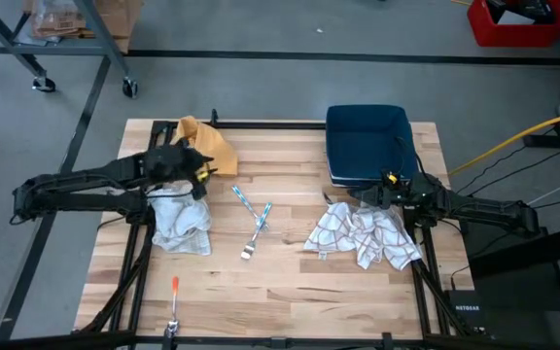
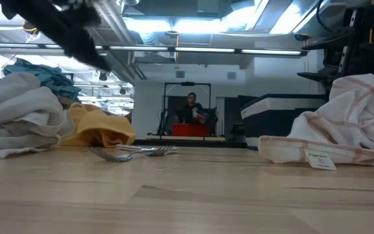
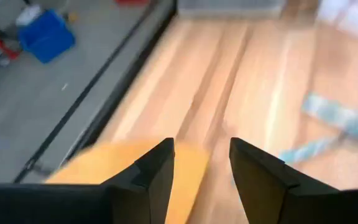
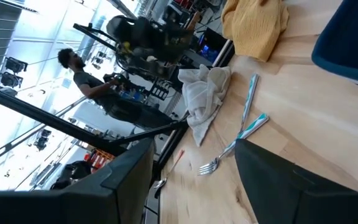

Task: Fold towel
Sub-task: Fold the yellow towel

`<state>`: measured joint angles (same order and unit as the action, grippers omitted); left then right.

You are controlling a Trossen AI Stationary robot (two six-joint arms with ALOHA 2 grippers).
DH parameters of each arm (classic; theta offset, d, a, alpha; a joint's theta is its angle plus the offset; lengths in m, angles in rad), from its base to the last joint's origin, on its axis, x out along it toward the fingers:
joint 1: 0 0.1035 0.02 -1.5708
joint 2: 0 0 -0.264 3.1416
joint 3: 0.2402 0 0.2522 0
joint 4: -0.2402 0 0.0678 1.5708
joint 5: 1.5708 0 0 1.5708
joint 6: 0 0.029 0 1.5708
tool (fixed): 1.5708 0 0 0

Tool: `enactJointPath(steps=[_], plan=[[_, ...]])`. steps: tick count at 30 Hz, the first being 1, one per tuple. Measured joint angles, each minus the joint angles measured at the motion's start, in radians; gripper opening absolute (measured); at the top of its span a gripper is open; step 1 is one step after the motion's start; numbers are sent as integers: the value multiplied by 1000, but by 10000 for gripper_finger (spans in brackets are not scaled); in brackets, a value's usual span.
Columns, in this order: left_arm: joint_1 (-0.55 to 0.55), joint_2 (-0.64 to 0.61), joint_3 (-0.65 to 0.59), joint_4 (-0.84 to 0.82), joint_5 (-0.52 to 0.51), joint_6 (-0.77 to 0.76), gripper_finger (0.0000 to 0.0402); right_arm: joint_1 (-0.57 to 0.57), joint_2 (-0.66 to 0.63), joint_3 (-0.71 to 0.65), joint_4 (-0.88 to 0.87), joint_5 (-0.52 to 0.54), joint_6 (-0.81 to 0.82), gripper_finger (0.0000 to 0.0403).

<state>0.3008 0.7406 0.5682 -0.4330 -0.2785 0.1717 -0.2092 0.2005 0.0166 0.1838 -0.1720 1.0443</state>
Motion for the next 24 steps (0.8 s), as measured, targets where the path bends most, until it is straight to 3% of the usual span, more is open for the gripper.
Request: enactJointPath(steps=[5,24], plan=[[0,81,0,-95,-50,25,148,0,0,0,1,0,-1,232],[0,435,0,-66,-161,140,148,0,0,0,1,0,-5,232]])
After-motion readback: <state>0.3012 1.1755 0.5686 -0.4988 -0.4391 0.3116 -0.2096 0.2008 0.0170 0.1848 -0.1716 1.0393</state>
